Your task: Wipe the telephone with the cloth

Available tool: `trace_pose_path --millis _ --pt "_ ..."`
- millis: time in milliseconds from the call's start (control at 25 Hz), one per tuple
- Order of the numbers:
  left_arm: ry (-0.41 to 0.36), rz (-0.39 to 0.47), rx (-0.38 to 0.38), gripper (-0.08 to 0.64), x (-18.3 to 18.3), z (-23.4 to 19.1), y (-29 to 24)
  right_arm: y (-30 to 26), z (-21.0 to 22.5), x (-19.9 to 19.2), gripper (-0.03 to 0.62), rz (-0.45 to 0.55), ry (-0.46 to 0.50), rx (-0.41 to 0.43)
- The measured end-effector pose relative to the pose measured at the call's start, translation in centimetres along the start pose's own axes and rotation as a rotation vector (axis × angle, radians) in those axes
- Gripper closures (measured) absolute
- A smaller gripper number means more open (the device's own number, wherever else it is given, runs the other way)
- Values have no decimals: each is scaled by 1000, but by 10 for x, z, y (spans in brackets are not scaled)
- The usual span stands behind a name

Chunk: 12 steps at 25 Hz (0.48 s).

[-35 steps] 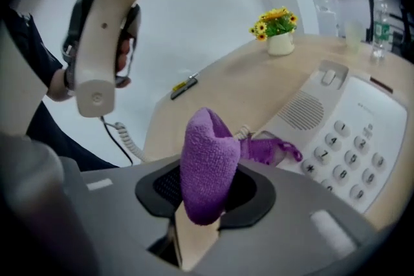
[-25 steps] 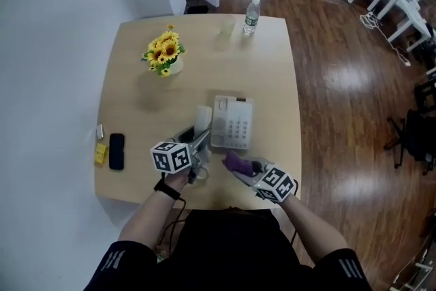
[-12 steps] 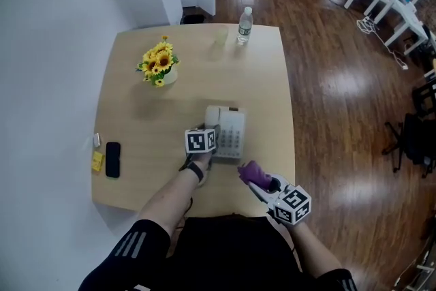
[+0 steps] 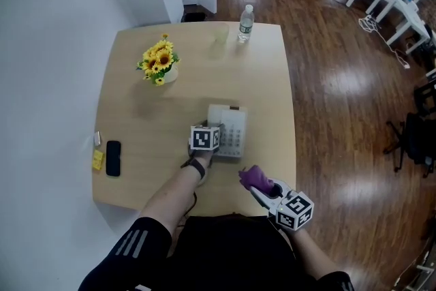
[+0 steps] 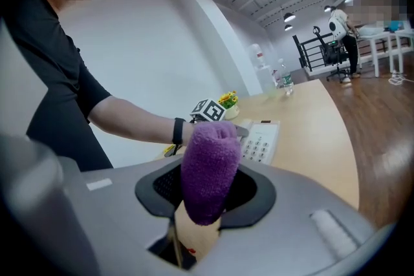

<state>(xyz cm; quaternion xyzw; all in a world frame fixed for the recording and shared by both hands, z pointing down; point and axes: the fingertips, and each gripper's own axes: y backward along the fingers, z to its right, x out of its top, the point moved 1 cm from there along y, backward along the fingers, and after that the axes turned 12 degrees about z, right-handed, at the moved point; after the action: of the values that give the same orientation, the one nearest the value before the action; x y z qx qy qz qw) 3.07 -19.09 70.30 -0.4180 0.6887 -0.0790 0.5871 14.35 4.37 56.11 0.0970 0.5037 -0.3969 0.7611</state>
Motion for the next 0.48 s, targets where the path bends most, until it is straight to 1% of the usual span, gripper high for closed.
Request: trace_pose_path --millis 80,200,280,400,480 --pt "-23 15 -48 281 3 4 10 0 -2 1 463 5 -9 -2" --pt "16 17 -151 278 0 11 37 0 -5 6 463 24 -27 0" --pt "13 31 -217 279 -1 18 65 0 -9 11 463 42 -37 6" --pt "-21 66 -306 285 -3 28 112 -1 -14 16 463 69 -45 9" --pt "-15 84 -355 287 -7 31 139 -3 -16 16 462 76 -53 -4"
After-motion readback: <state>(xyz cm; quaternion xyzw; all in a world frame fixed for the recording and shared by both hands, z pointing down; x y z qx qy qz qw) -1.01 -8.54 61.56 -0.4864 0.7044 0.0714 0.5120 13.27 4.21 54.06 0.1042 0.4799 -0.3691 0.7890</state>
